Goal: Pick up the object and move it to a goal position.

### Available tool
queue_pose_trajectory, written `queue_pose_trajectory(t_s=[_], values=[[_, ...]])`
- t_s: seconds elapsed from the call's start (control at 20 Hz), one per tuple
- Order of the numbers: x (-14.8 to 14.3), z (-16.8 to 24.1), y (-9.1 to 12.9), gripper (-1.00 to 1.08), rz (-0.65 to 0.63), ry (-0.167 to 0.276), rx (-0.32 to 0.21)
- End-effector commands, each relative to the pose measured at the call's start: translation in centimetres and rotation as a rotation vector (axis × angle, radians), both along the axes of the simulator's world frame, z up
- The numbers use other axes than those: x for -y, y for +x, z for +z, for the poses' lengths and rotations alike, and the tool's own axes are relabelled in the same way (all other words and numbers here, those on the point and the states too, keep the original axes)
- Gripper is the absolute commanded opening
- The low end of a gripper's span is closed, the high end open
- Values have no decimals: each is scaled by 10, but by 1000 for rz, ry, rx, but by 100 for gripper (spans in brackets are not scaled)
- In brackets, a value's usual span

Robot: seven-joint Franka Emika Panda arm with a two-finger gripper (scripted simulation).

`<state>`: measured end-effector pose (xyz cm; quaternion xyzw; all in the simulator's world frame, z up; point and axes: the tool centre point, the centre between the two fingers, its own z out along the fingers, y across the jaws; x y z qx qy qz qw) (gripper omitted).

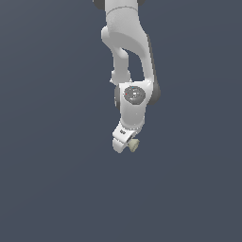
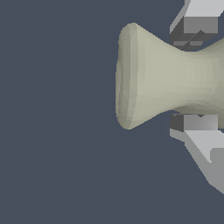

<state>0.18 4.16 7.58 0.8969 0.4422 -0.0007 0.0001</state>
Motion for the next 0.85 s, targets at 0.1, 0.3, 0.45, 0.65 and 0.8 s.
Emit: queue_pose_trajectory(t_s=[0.1, 0.3, 0.45, 0.65, 0.8], values=[[-39, 23, -3, -100, 2, 0, 1], [-75, 44, -6, -100, 2, 0, 1], [-93, 55, -6, -100, 2, 0, 1], [-103, 61, -6, -100, 2, 0, 1], [-102, 60, -5, -100, 2, 1, 1]])
